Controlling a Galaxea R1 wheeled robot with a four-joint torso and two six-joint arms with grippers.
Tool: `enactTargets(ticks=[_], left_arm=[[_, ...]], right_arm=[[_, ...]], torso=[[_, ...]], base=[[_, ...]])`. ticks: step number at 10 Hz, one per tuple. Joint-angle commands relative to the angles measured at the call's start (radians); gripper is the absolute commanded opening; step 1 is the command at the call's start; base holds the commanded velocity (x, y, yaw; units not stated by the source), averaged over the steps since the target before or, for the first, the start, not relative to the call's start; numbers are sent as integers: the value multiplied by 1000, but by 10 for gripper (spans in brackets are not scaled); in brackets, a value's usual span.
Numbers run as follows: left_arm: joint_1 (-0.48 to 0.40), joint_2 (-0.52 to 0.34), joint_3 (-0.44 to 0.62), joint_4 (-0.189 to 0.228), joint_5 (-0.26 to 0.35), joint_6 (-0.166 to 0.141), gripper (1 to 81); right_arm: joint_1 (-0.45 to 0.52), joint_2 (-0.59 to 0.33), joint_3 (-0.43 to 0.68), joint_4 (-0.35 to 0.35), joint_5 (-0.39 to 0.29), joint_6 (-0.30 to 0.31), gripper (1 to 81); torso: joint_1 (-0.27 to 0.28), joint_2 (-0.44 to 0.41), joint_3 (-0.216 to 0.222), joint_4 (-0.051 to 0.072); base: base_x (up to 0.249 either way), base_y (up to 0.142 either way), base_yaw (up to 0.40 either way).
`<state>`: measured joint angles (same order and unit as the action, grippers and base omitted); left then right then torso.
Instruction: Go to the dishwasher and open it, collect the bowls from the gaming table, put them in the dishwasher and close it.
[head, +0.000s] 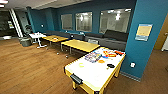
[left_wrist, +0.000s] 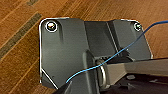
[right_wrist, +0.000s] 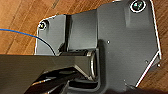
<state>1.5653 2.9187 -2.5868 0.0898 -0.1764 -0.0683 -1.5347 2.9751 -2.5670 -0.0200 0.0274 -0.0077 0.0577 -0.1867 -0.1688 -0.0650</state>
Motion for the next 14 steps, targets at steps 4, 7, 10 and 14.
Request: enactTargets(ticks=[4, 7, 10, 14], left_arm=[[-31, -7, 4, -4, 51, 1, 811], [-31, -7, 4, -4, 49, -1, 811], [-31, -7, 4, -4, 49, 1, 811], [-32, -5, 4, -4, 49, 1, 811]], right_arm=[[41, 0, 9, -11, -55, -5, 811], [43, 0, 9, -11, -54, -5, 811], [41, 0, 9, -11, -54, -5, 811], [41, 0, 9, -9, -55, -5, 811]], torso=[[0, 0, 0, 0], [0, 0, 0, 0], [0, 0, 0, 0], [0, 0, 0, 0]], base=[[146, 82, 0], [138, 96, 0], [139, 97, 0], [138, 97, 0]])
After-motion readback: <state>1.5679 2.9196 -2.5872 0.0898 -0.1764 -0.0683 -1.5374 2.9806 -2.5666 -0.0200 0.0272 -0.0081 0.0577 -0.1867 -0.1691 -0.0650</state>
